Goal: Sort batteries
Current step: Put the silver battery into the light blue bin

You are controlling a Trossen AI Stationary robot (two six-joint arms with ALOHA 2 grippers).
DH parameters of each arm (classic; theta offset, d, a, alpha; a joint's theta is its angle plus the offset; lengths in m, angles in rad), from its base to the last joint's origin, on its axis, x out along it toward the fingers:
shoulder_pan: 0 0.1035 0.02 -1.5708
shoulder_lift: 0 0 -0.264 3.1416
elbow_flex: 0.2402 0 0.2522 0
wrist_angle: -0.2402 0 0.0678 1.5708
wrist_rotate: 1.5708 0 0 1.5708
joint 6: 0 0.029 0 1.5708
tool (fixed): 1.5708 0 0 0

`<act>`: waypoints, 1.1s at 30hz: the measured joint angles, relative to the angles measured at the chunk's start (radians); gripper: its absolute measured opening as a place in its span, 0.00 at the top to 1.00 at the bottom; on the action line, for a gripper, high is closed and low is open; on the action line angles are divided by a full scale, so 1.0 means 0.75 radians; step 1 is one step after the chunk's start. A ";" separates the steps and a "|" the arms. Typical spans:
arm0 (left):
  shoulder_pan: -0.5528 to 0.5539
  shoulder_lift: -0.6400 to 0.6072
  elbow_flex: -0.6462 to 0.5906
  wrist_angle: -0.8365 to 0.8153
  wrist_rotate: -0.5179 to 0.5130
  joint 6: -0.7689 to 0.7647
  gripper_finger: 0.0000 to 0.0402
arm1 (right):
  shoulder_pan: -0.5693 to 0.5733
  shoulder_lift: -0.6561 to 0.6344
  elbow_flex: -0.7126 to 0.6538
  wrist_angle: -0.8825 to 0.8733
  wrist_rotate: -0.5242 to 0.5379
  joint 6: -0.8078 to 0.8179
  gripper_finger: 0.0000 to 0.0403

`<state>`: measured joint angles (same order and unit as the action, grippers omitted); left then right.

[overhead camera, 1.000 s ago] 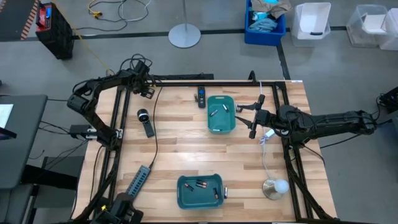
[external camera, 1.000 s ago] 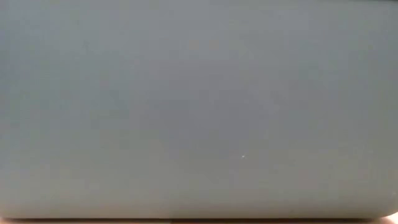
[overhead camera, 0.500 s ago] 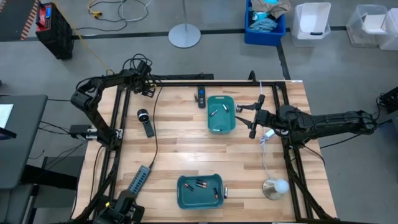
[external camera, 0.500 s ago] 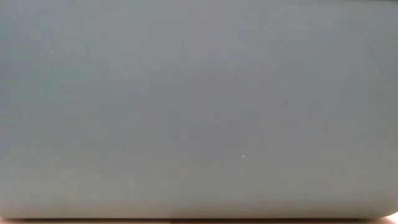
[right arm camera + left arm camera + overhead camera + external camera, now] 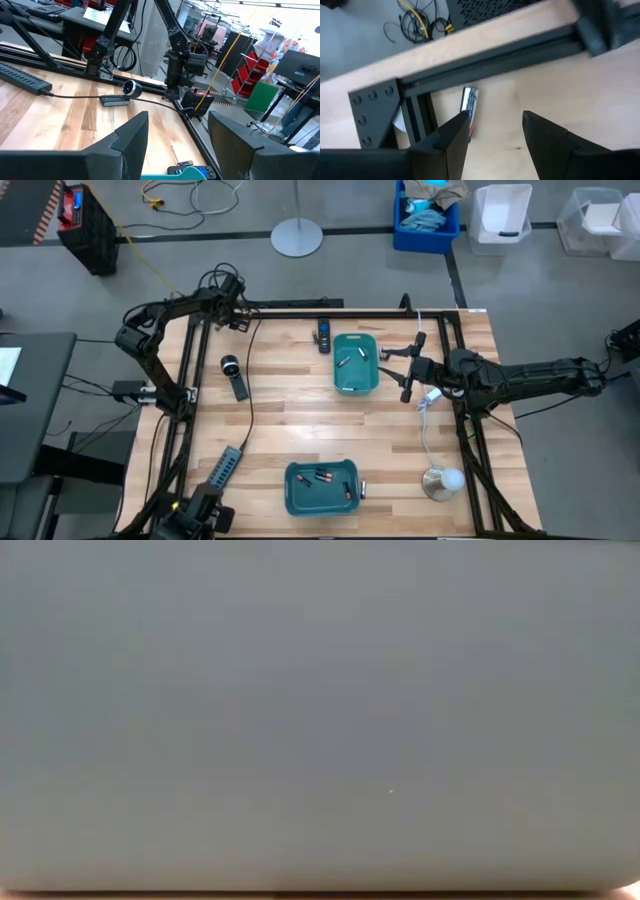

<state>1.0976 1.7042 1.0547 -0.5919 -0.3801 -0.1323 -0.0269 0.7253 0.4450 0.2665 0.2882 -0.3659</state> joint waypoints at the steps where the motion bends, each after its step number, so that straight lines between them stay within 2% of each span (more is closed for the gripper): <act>1: -0.004 0.000 0.015 -0.008 0.000 0.001 0.55 | 0.000 0.000 0.000 0.000 0.000 -0.002 0.45; 8: 0.013 0.022 0.158 -0.112 0.031 0.019 0.55 | 0.000 0.000 0.000 -0.001 0.000 -0.014 0.45; 14: 0.023 0.252 0.442 -0.476 -0.002 0.012 0.55 | 0.000 0.000 0.000 -0.006 0.000 -0.033 0.45; 17: 0.022 0.321 0.534 -0.580 -0.055 -0.014 0.55 | 0.000 0.000 0.000 -0.010 0.000 -0.033 0.45; 33: 0.043 0.329 0.553 -0.714 0.082 -0.042 0.55 | 0.000 0.000 0.000 -0.061 -0.001 -0.045 0.45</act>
<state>1.1299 1.9512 1.4696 -1.1277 -0.3187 -0.1637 -0.0269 0.7252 0.4450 0.2209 0.2878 -0.3994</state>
